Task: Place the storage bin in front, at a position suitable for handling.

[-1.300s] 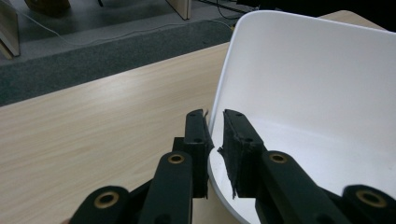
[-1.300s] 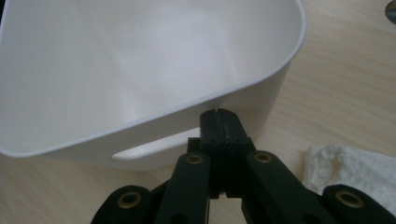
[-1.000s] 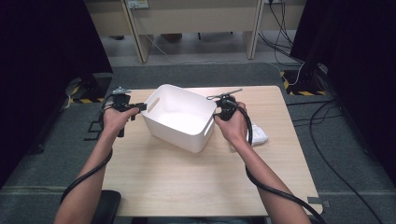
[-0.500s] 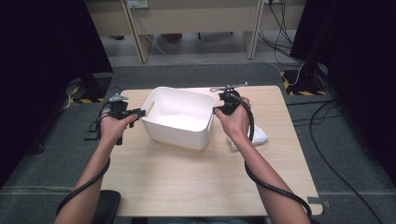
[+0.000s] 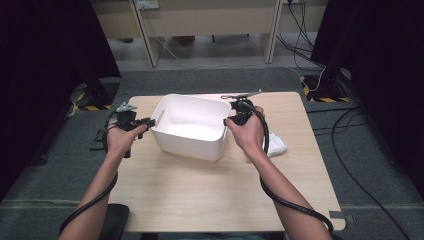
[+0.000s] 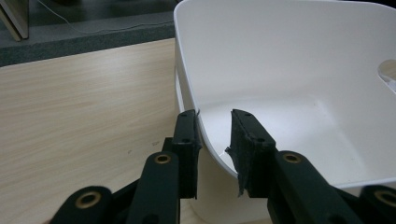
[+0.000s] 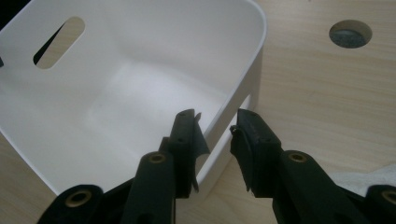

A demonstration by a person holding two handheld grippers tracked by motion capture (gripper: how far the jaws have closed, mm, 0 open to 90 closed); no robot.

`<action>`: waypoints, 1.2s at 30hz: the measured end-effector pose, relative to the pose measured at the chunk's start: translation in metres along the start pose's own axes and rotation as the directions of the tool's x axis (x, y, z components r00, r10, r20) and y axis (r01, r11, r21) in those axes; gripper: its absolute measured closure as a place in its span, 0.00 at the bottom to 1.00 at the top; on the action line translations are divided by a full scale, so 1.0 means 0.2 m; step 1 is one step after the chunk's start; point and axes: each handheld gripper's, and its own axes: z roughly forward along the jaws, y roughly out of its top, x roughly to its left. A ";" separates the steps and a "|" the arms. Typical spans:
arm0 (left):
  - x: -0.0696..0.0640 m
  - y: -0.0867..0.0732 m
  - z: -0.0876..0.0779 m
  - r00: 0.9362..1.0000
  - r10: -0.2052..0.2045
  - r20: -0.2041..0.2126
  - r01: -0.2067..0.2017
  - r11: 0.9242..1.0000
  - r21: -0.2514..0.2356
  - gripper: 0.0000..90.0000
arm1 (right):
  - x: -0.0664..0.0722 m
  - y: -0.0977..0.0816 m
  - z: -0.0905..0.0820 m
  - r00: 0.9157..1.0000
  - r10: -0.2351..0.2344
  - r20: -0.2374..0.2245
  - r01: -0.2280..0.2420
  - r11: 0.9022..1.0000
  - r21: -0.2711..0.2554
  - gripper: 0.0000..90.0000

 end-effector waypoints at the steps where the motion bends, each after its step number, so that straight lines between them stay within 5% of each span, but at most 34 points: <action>1: 0.00 0.00 0.00 1.000 0.004 -0.003 -0.004 1.000 0.001 0.79 | 0.01 0.00 0.01 1.000 0.002 -0.001 -0.002 1.000 0.011 0.76; 11: -0.02 0.00 -0.01 1.000 0.000 0.002 0.000 1.000 0.007 0.80 | 0.04 0.03 0.08 0.999 -0.020 0.048 0.016 0.997 0.074 0.81; 24: -0.08 0.02 0.03 1.000 -0.005 -0.002 0.005 1.000 0.015 0.79 | -0.06 0.13 0.14 0.996 0.004 0.087 -0.008 0.999 0.046 0.87; 31: -0.12 0.02 0.03 1.000 -0.013 0.000 0.013 1.000 0.010 0.79 | -0.07 0.12 0.08 0.998 0.012 0.058 -0.012 1.000 -0.007 0.76; 36: -0.12 0.02 0.04 1.000 -0.010 -0.008 0.010 1.000 0.009 0.78 | -0.15 0.09 -0.04 0.998 0.037 0.059 -0.034 0.998 -0.058 0.72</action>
